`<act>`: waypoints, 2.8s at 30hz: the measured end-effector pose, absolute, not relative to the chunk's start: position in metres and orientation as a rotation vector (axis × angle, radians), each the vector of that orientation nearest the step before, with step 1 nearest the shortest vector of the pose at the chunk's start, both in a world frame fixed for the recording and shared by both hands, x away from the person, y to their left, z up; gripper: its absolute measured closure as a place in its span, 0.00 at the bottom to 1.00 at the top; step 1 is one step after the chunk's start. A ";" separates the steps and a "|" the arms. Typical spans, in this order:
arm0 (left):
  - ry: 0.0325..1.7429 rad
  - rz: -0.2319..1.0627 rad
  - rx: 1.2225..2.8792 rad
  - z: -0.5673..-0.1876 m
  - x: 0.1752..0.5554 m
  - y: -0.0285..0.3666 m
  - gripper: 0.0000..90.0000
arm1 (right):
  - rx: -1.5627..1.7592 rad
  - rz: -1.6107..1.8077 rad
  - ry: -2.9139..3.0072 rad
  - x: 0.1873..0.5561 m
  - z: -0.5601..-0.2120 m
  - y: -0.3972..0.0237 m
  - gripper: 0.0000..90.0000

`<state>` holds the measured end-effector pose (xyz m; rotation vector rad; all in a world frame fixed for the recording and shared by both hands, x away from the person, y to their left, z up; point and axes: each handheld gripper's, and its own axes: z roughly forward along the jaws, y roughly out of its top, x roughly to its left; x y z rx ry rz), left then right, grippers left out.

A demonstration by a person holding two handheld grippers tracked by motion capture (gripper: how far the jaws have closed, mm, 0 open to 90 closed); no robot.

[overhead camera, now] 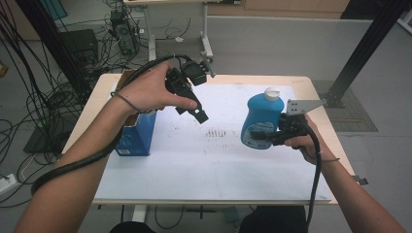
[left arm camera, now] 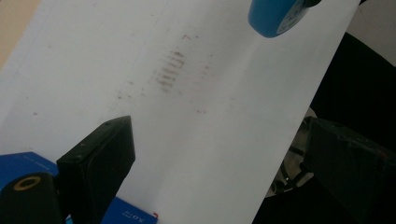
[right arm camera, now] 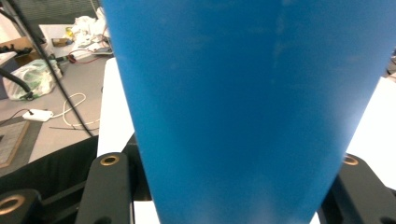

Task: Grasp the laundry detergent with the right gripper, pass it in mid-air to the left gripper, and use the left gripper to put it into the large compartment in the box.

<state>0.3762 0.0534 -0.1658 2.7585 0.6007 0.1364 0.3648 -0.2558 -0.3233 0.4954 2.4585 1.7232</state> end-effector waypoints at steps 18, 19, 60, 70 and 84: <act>0.474 0.115 2.783 -0.143 0.368 0.057 0.10 | 0.378 1.741 2.559 0.364 -0.315 -0.222 0.48; 0.466 0.111 2.786 -0.142 0.367 0.056 0.10 | 0.372 1.741 2.563 0.364 -0.314 -0.220 0.48; 0.189 0.024 2.859 -0.128 0.344 0.014 0.11 | 0.064 1.698 2.687 0.352 -0.284 -0.161 0.48; 0.157 0.014 2.882 -0.130 0.341 0.006 0.11 | 0.041 1.705 2.699 0.351 -0.284 -0.151 0.48; 0.155 0.026 2.888 -0.132 0.340 0.001 0.11 | 0.030 1.704 2.692 0.351 -0.283 -0.147 0.48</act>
